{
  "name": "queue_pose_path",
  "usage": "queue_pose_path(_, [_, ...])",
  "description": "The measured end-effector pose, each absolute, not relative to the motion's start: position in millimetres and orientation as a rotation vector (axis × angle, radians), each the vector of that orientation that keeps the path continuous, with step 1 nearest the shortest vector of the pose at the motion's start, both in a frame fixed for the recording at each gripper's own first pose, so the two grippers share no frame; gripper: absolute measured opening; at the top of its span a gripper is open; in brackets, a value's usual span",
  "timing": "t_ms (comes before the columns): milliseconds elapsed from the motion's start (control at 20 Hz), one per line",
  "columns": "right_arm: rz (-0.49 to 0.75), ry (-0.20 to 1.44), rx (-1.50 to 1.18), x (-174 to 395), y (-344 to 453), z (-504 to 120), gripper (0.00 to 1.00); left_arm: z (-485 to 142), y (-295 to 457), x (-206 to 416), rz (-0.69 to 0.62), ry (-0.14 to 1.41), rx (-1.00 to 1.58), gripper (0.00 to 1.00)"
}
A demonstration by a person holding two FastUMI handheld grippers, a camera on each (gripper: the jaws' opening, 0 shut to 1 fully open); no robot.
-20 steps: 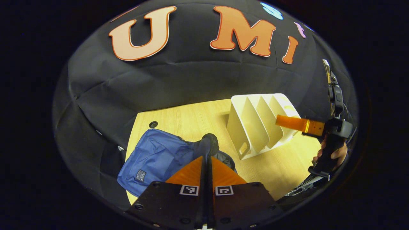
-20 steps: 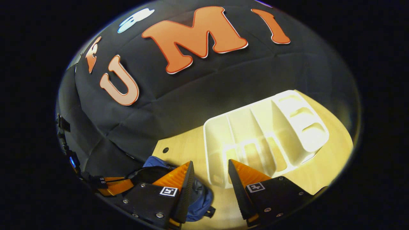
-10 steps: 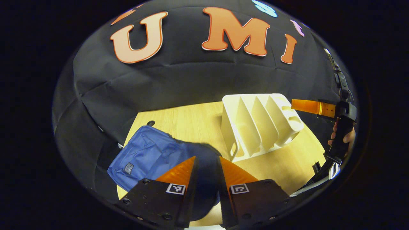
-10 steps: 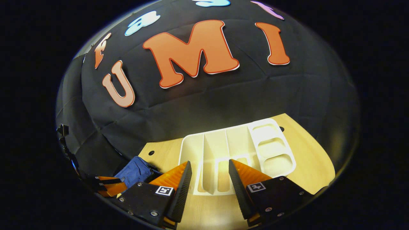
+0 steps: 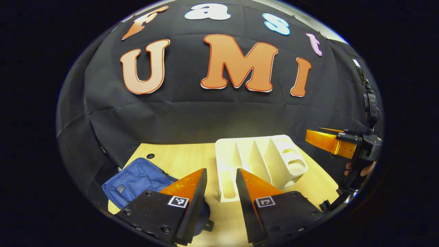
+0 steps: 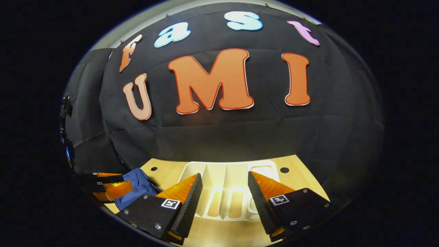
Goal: Open the schoolbag, grab two books from the bookshelf and put them into the schoolbag.
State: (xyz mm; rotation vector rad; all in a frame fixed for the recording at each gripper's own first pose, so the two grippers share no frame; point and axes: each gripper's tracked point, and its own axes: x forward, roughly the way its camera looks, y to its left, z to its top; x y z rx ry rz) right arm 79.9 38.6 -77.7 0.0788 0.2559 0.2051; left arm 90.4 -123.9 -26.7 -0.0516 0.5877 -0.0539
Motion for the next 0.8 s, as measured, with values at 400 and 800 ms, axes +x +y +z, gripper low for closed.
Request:
queue_pose_path(400, [0.159, 0.091, 0.063, 74.8, 30.0, -30.9, 0.89, 17.9, -157.8, 103.8, -0.067, 0.401, -0.041, 0.93])
queue_pose_path(800, [0.152, 0.033, 0.035, 60.1, 63.5, -26.1, 0.89, 57.2, -130.1, 104.3, 0.059, 0.231, -0.055, 0.93])
